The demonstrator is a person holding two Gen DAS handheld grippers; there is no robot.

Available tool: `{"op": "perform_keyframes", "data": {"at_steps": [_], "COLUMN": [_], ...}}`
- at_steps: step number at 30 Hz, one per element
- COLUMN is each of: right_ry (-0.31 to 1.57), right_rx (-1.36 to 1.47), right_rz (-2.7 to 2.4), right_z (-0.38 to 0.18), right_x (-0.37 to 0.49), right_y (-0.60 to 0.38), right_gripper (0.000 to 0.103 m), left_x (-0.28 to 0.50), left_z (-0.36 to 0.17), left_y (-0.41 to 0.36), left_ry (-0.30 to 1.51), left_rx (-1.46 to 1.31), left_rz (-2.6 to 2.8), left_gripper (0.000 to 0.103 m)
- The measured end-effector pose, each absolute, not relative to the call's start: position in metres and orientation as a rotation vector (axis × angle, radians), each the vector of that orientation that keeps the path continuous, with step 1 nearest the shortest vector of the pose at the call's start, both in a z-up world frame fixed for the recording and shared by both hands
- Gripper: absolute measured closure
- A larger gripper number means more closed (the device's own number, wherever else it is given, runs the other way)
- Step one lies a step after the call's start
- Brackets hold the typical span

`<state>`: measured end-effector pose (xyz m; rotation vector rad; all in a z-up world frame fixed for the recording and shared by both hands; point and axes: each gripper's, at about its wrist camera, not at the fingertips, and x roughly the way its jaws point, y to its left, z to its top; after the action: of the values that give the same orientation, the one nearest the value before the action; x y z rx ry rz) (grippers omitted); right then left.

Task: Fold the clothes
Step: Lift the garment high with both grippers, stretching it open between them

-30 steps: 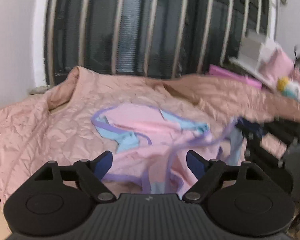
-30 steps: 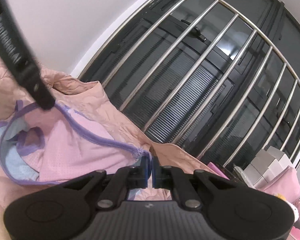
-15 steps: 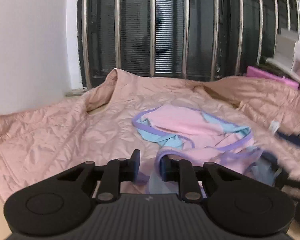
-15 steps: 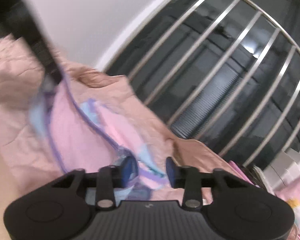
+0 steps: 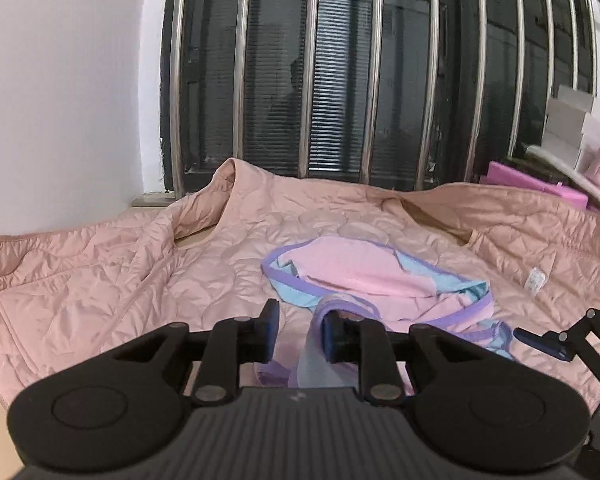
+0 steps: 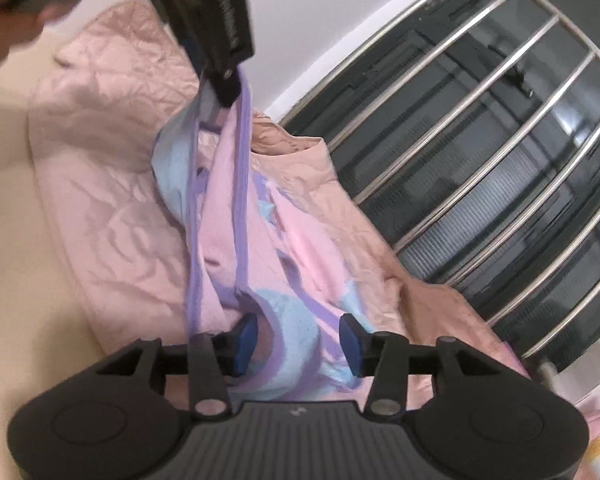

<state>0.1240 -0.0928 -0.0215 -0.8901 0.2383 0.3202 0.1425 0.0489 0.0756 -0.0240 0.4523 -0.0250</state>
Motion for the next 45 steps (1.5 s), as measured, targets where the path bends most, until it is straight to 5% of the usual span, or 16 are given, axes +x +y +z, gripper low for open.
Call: {"op": "perform_keyframes", "data": {"at_steps": [5, 7, 9, 16, 28, 35, 45], "right_ry": [0.19, 0.168, 0.162, 0.107, -0.116, -0.238, -0.233], "right_rx": [-0.961, -0.973, -0.97, -0.653, -0.457, -0.382, -0.377], "right_rz": [0.285, 0.276, 0.274, 0.197, 0.073, 0.072, 0.033], "right_z": [-0.03, -0.032, -0.032, 0.025, 0.264, 0.4, 0.449], "right_x": [0.122, 0.12, 0.12, 0.111, -0.018, -0.121, -0.154], "right_y": [-0.083, -0.079, -0.077, -0.108, -0.145, -0.17, -0.191], "right_gripper": [0.063, 0.076, 0.103, 0.102, 0.102, 0.102, 0.102], "left_x": [0.141, 0.14, 0.14, 0.128, -0.033, -0.125, -0.139], "left_z": [0.077, 0.076, 0.076, 0.093, 0.339, 0.456, 0.48], "left_y": [0.042, 0.039, 0.037, 0.041, 0.01, -0.015, -0.04], "left_ry": [0.45, 0.447, 0.442, 0.44, 0.051, -0.118, -0.121], "left_rx": [0.0, 0.012, 0.026, 0.05, 0.286, 0.392, 0.458], "left_rz": [-0.04, -0.046, -0.044, 0.013, -0.043, -0.021, -0.033], "left_gripper": [0.081, 0.081, 0.081, 0.086, 0.084, 0.065, 0.065]}}
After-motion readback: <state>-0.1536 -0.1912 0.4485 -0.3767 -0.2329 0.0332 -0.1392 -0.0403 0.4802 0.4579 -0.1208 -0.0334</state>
